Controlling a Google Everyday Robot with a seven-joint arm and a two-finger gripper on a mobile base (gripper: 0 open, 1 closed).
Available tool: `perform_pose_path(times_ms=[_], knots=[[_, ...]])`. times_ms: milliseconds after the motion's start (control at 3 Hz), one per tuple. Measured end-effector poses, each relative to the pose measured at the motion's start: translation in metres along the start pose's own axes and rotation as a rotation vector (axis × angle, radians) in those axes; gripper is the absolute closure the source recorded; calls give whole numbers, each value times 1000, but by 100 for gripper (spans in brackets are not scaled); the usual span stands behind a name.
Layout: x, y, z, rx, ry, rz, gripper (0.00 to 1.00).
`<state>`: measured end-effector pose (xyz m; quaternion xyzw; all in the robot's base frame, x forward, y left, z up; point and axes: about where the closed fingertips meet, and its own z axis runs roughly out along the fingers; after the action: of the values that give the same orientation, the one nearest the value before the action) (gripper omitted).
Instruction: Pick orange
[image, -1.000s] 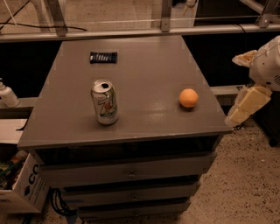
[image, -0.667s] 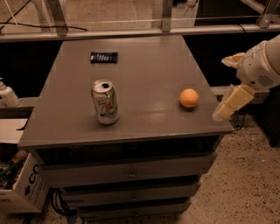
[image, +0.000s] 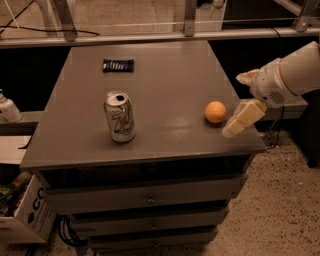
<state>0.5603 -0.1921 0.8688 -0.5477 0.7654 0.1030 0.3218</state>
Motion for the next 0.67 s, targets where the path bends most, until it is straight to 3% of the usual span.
perform_pose_path(times_ms=[667], knots=[[-3,0,41,-59,-71,49,0]])
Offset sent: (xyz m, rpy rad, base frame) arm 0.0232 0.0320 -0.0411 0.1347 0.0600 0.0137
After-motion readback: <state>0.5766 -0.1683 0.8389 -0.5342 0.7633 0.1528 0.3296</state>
